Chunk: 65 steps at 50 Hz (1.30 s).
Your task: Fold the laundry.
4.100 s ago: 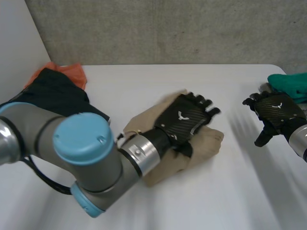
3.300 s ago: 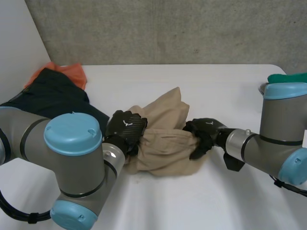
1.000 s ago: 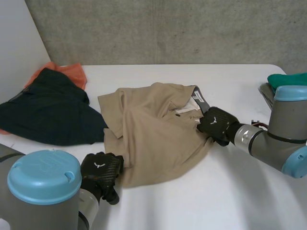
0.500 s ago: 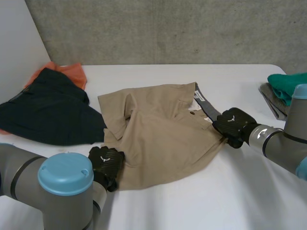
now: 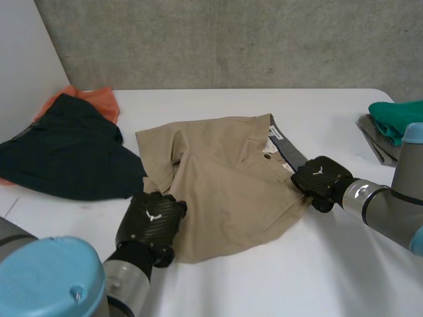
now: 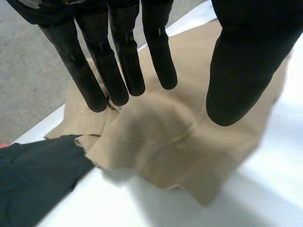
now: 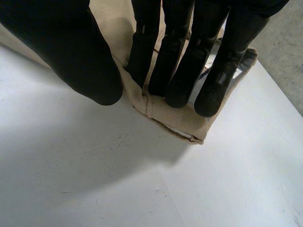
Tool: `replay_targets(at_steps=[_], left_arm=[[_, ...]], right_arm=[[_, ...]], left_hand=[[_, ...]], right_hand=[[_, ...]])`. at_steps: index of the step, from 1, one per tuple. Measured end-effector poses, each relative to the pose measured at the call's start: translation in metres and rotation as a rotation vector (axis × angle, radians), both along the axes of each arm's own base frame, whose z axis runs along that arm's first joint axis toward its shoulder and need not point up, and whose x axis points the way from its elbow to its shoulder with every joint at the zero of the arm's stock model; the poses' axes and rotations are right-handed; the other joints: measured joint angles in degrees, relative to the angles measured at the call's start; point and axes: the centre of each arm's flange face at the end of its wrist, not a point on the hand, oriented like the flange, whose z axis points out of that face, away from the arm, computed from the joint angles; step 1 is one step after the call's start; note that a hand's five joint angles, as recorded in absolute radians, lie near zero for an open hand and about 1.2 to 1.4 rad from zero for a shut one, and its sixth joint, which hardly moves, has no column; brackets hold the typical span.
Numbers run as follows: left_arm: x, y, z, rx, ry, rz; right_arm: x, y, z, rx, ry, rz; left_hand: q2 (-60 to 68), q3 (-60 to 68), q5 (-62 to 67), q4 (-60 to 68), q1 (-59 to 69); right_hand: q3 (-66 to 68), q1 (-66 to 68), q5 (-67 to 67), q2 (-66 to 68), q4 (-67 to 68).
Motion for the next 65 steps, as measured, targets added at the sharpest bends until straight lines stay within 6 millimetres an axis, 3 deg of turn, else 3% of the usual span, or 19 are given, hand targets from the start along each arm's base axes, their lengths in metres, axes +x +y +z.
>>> replay_targets(at_steps=[7, 16, 25, 29, 30, 31, 35, 40, 47, 49, 53, 60, 65], left_arm=[[-0.002, 0.007, -0.02, 0.049, -0.058, -0.024], [-0.004, -0.012, -0.044, 0.088, -0.098, 0.018], [-0.008, -0.028, -0.054, 0.093, -0.1, 0.044], [-0.01, -0.034, -0.058, 0.094, -0.101, 0.054], [-0.01, -0.036, -0.059, 0.094, -0.101, 0.056], [-0.01, -0.037, -0.059, 0.093, -0.101, 0.057], [-0.011, -0.039, -0.054, 0.078, -0.089, 0.058], [-0.013, -0.043, -0.028, 0.017, -0.035, 0.058], [-0.014, -0.047, -0.005, -0.035, 0.013, 0.066], [-0.013, -0.051, -0.003, -0.042, 0.018, 0.076], [-0.01, -0.059, -0.003, -0.044, 0.02, 0.096], [-0.007, -0.063, -0.003, -0.042, 0.018, 0.11], [-0.008, -0.063, -0.001, -0.047, 0.022, 0.11]], right_arm=[[0.0, 0.0, 0.0, 0.002, 0.0, -0.001], [-0.001, 0.002, -0.002, 0.009, 0.001, 0.0], [-0.001, 0.003, -0.003, 0.015, 0.002, 0.001], [-0.001, 0.005, -0.004, 0.019, 0.003, 0.001], [-0.001, 0.005, -0.005, 0.02, 0.003, 0.001], [-0.001, 0.005, -0.005, 0.022, 0.004, 0.0], [-0.002, 0.007, -0.004, 0.025, 0.006, -0.004], [-0.005, 0.016, 0.008, 0.034, 0.014, -0.008], [-0.012, 0.047, 0.029, 0.175, 0.046, -0.003], [-0.014, 0.053, 0.035, 0.211, 0.047, -0.009], [-0.019, 0.049, 0.047, 0.188, 0.024, -0.048], [-0.023, 0.034, 0.064, 0.092, -0.056, -0.112], [-0.023, 0.035, 0.065, 0.109, -0.053, -0.106]], left_hand=[[-0.7, -0.9, -0.8, -0.8, -0.8], [-1.6, -1.6, -2.0, -1.9, -1.6], [0.1, 0.1, -0.3, 0.1, 0.4], [4.1, 4.0, 3.6, 4.0, 4.8], [18.6, 17.7, 17.3, 17.9, 19.6], [21.9, 21.6, 21.3, 22.0, 23.1], [26.3, 25.9, 23.8, 26.5, 23.8], [26.7, 26.3, 23.8, 26.7, 23.8], [26.7, 26.3, 23.8, 26.7, 23.8], [26.7, 26.3, 23.8, 26.9, 23.8], [26.7, 26.3, 23.8, 26.9, 23.8], [26.7, 26.3, 23.8, 26.9, 23.8], [26.7, 26.3, 23.8, 26.9, 23.8]], right_hand=[[0.0, 0.0, 0.0, 0.0, 0.0], [0.0, 0.0, 0.0, 0.0, 0.0], [0.0, 0.0, 0.0, 0.0, 0.0], [0.0, 0.0, 0.0, 0.0, 0.0], [0.0, 0.0, 0.0, 0.0, 0.0], [0.0, 0.0, 0.0, 0.0, 0.0], [0.0, 0.0, 0.0, 0.0, 0.0], [0.0, 0.0, 0.0, 0.0, 0.0], [0.0, 0.0, 0.0, 0.0, 0.0], [-12.5, -8.5, -10.4, -12.9, -12.4], [-26.8, -19.3, -23.8, -26.0, -26.4], [-39.0, -29.9, -36.4, -37.7, -38.8], [-46.9, -36.5, -44.7, -45.3, -47.0]])
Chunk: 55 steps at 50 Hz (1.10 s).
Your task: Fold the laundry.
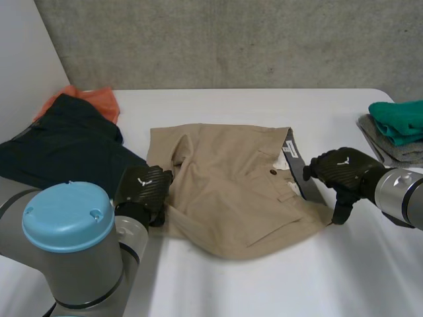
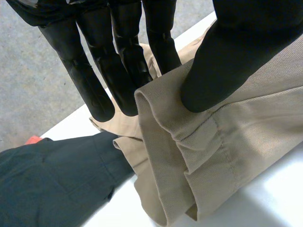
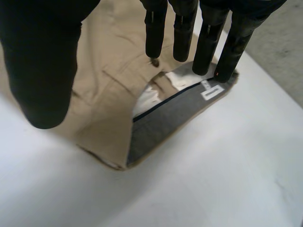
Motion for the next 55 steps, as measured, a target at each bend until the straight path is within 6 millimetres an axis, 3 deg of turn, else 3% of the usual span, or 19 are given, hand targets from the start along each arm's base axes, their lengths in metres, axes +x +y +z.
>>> replay_targets(at_steps=[11, 18, 22, 26, 27, 29, 31, 32, 35, 38, 39, 40, 43, 47, 49, 54, 55], left_arm=[[-0.001, -0.007, 0.009, -0.026, 0.021, 0.01], [0.001, -0.023, 0.016, -0.042, 0.042, 0.019], [0.002, -0.028, 0.018, -0.039, 0.048, 0.007], [0.003, -0.028, 0.018, -0.036, 0.049, 0.002], [0.004, -0.027, 0.019, -0.028, 0.044, -0.001], [0.006, -0.024, 0.022, -0.02, 0.039, -0.002], [0.006, -0.023, 0.023, -0.017, 0.037, -0.002], [0.009, -0.018, 0.031, -0.008, 0.031, -0.004], [0.014, -0.011, 0.042, 0.0, 0.025, -0.007], [0.019, 0.0, 0.065, -0.011, 0.036, -0.021], [0.019, 0.0, 0.065, -0.011, 0.036, -0.021], [0.022, 0.006, 0.081, -0.027, 0.05, -0.033], [0.026, 0.015, 0.101, -0.055, 0.073, -0.053], [0.027, 0.022, 0.116, -0.081, 0.098, -0.087], [0.025, 0.022, 0.113, -0.069, 0.094, -0.106], [0.015, 0.01, 0.089, -0.006, 0.043, -0.122], [0.009, 0.002, 0.073, 0.028, 0.005, -0.125]], right_arm=[[0.001, 0.004, -0.02, 0.05, 0.123, 0.097], [0.005, -0.009, -0.05, 0.03, 0.145, 0.123], [0.011, -0.014, -0.065, 0.01, 0.138, 0.131], [0.014, -0.015, -0.068, 0.003, 0.132, 0.133], [0.017, -0.016, -0.066, -0.003, 0.114, 0.124], [0.019, -0.018, -0.059, -0.02, 0.092, 0.109], [0.019, -0.018, -0.056, -0.025, 0.087, 0.106], [0.019, -0.017, -0.036, -0.065, 0.064, 0.089], [0.017, -0.012, -0.01, -0.105, 0.049, 0.078], [0.011, 0.006, 0.033, -0.132, 0.057, 0.077], [0.011, 0.006, 0.033, -0.132, 0.057, 0.077], [0.005, 0.018, 0.053, -0.133, 0.077, 0.076], [-0.005, 0.034, 0.078, -0.131, 0.117, 0.076], [-0.011, 0.043, 0.089, -0.135, 0.15, 0.075], [-0.012, 0.044, 0.088, -0.123, 0.159, 0.074], [-0.012, 0.038, 0.072, -0.068, 0.166, 0.07], [-0.012, 0.031, 0.062, -0.041, 0.168, 0.066]], left_hand=[[0.0, 0.0, 0.0, 0.0, 0.0], [0.0, 0.0, 0.0, 0.0, 0.0], [0.0, 0.0, 0.0, 0.0, 0.0], [0.1, 0.1, 0.0, 0.0, 0.0], [0.1, 0.2, 0.0, 0.0, 0.0], [0.1, 0.2, 0.0, 0.0, 0.0], [0.1, 0.2, 0.0, 0.0, 0.0], [0.1, 0.2, 0.0, 0.0, 0.0], [0.1, 0.2, 0.0, 0.0, 0.0], [0.1, 0.2, 0.0, 0.0, 0.0], [0.1, 0.2, 0.0, 0.0, 0.0], [0.1, 0.2, 0.0, 0.0, 0.0], [0.2, 0.2, 0.0, 0.0, 0.0], [0.1, 0.2, 0.0, 0.0, 0.0], [0.2, 0.2, 0.0, 0.0, 0.0], [0.2, 0.2, 0.0, 0.0, 0.0], [0.2, 0.2, 0.0, 0.0, 0.0]], right_hand=[[-1.2, -0.7, -1.1, -0.2, -1.2], [2.9, 2.4, 2.9, 0.0, 3.1], [15.7, 11.7, 14.6, 14.4, 15.7], [16.6, 12.7, 15.4, 15.7, 16.7], [38.0, 27.6, 36.0, 37.5, 38.2], [45.4, 35.4, 43.7, 44.8, 45.8], [45.9, 35.9, 44.1, 45.2, 46.2], [46.5, 36.7, 44.8, 45.3, 47.0], [46.5, 36.7, 44.9, 45.3, 47.0], [46.5, 36.7, 44.9, 45.3, 47.0], [46.5, 36.7, 44.9, 45.3, 47.0], [46.5, 36.7, 44.9, 45.3, 47.0], [46.5, 36.7, 44.9, 45.3, 47.1], [46.5, 36.7, 44.9, 45.3, 47.1], [46.5, 36.7, 44.9, 45.3, 47.1], [46.5, 36.7, 44.9, 45.3, 47.1], [46.5, 36.7, 44.9, 45.3, 47.1]])
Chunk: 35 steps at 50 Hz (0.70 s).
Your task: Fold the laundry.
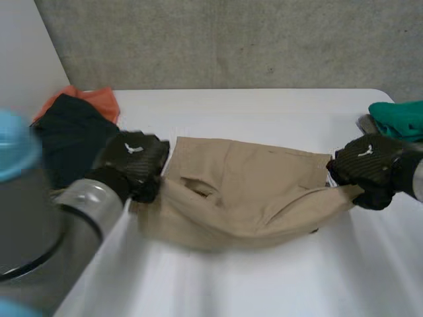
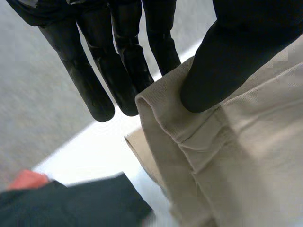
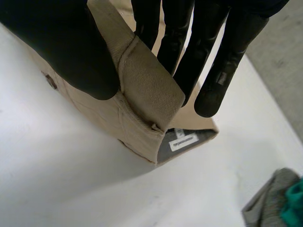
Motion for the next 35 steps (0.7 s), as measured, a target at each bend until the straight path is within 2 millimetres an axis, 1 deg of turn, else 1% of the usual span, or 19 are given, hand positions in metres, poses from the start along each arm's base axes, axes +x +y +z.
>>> replay_targets(at_steps=[1, 4, 6, 7, 8, 9, 10, 11, 12, 13, 15, 17, 18, 19, 21, 25, 28, 31, 35], left_arm=[[0.0, 0.0, 0.0, 0.0, 0.0, 0.0], [-0.015, -0.023, -0.027, 0.025, -0.077, -0.01], [-0.022, -0.035, -0.032, 0.009, -0.099, -0.014], [-0.03, -0.049, -0.035, -0.022, -0.114, -0.016], [-0.034, -0.057, -0.034, -0.046, -0.119, -0.016], [-0.034, -0.057, -0.034, -0.046, -0.119, -0.016], [-0.045, -0.079, -0.025, -0.137, -0.112, -0.011], [-0.05, -0.09, -0.018, -0.193, -0.102, -0.005], [-0.05, -0.09, -0.018, -0.193, -0.102, -0.005], [-0.056, -0.108, 0.0, -0.301, -0.073, 0.01], [-0.062, -0.128, 0.029, -0.462, -0.022, 0.038], [-0.065, -0.143, 0.065, -0.646, 0.051, 0.077], [-0.065, -0.146, 0.078, -0.714, 0.081, 0.092], [-0.064, -0.151, 0.109, -0.86, 0.15, 0.127], [-0.061, -0.151, 0.141, -1.011, 0.226, 0.164], [-0.054, -0.146, 0.174, -1.158, 0.312, 0.2], [-0.053, -0.145, 0.174, -1.155, 0.325, 0.197], [-0.053, -0.145, 0.162, -1.101, 0.315, 0.181], [-0.054, -0.145, 0.124, -0.963, 0.266, 0.149]], right_arm=[[0.0, 0.0, 0.0, 0.0, 0.0, 0.0], [0.004, -0.021, -0.017, 0.0, -0.006, -0.026], [0.006, -0.027, -0.019, -0.01, -0.01, -0.033], [0.011, -0.047, -0.022, -0.065, -0.034, -0.062], [0.014, -0.055, -0.022, -0.093, -0.046, -0.074], [0.014, -0.055, -0.022, -0.093, -0.046, -0.074], [0.022, -0.076, -0.017, -0.189, -0.086, -0.099], [0.026, -0.085, -0.012, -0.245, -0.11, -0.11], [0.026, -0.085, -0.012, -0.245, -0.11, -0.11], [0.03, -0.094, -0.005, -0.304, -0.137, -0.116], [0.043, -0.118, 0.025, -0.535, -0.246, -0.121], [0.052, -0.129, 0.052, -0.712, -0.337, -0.113], [0.054, -0.133, 0.065, -0.786, -0.377, -0.108], [0.059, -0.136, 0.087, -0.913, -0.448, -0.098], [0.061, -0.137, 0.111, -1.05, -0.529, -0.085], [0.063, -0.135, 0.136, -1.179, -0.618, -0.07], [0.065, -0.136, 0.134, -1.176, -0.631, -0.073], [0.066, -0.138, 0.124, -1.132, -0.619, -0.086], [0.067, -0.144, 0.092, -1.008, -0.571, -0.117]], left_hand=[[0.0, 0.0, 0.0, 0.0, 0.0], [0.0, 0.0, 0.0, 0.0, 0.0], [0.0, 0.0, 0.0, 0.0, 0.0], [0.0, 0.0, 0.0, 0.0, 0.0], [0.0, 0.0, 0.0, 0.0, 0.0], [0.0, 0.0, 0.0, 0.0, 0.0], [0.0, 0.0, 0.0, 0.0, 0.0], [0.0, 0.0, 0.0, 0.0, 0.0], [0.0, 0.0, 0.0, 0.0, 0.0], [0.0, 0.0, 0.0, 0.0, 0.0], [0.1, 0.1, 0.0, 0.2, 0.0], [0.1, 0.1, 0.0, 0.2, 0.0], [0.1, 0.1, 0.0, 0.2, 0.0], [0.1, 0.1, 0.0, 0.2, 0.0], [0.1, 0.1, 0.0, 0.2, 0.0], [0.1, 0.1, 0.0, 0.2, 0.0], [0.1, 0.1, 0.0, 0.2, 0.0], [0.1, 0.1, 0.0, 0.2, 0.0], [0.1, 0.1, 0.0, 0.2, 0.0]], right_hand=[[0.0, 0.0, 0.0, 0.0, 0.0], [0.0, 0.3, 0.0, 0.0, 0.0], [0.0, 0.3, 0.0, 0.0, 0.0], [0.0, 0.3, 0.0, 0.0, 0.0], [0.0, 0.6, 0.0, 0.0, 0.0], [0.0, 0.6, 0.0, 0.0, 0.0], [0.0, 0.6, 0.0, 0.0, 0.0], [0.0, 0.6, 0.0, 0.0, 0.0], [0.0, 0.6, 0.0, 0.0, 0.0], [0.0, 0.6, 0.0, 0.0, 0.0], [0.0, 0.6, 0.0, 0.0, 0.0], [0.0, 0.6, 0.0, 0.0, 0.0], [0.0, 0.6, 0.0, 0.0, 0.0], [0.0, 0.6, 0.0, 0.0, 0.1], [0.0, 0.6, 0.0, 0.0, 0.1], [0.0, 0.6, 0.0, 0.0, 0.1], [0.0, 0.6, 0.3, 0.0, 0.1], [0.0, 0.6, 0.3, 0.0, 0.1], [0.0, 0.6, 0.3, 0.0, 0.1]])
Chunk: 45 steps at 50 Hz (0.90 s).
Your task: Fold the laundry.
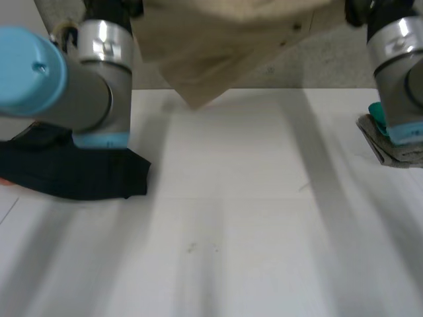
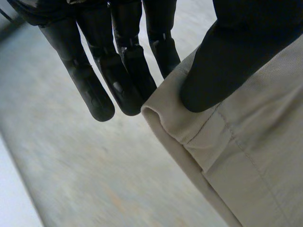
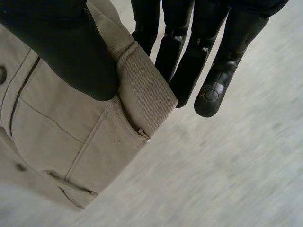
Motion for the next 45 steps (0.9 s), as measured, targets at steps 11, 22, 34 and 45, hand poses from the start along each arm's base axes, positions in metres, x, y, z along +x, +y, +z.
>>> replay_targets(at_steps=[11, 22, 34, 45], left_arm=[[0.007, 0.027, -0.141, 0.414, -0.203, -0.034], [0.024, 0.086, -0.214, 0.731, -0.394, -0.071], [0.071, 0.189, -0.191, 1.037, -0.638, -0.111], [0.091, 0.256, -0.187, 1.205, -0.854, -0.172]], right_arm=[[0.003, 0.006, -0.155, 0.496, 0.218, -0.001], [-0.001, 0.055, -0.211, 0.763, 0.419, 0.006], [-0.045, 0.157, -0.183, 1.072, 0.701, 0.034], [-0.084, 0.209, -0.179, 1.244, 0.883, 0.055]], left_hand=[[0.0, 0.0, 0.0, 0.0, 0.0], [0.0, 0.0, 0.0, 0.0, 0.0], [0.0, 0.0, 0.0, 0.0, 0.0], [0.0, 0.0, 0.0, 0.0, 0.0]], right_hand=[[0.0, 0.0, 0.0, 0.0, 0.0], [0.0, 0.0, 0.0, 0.0, 0.0], [0.0, 0.0, 0.0, 0.0, 0.0], [0.0, 0.0, 0.0, 0.0, 0.0]])
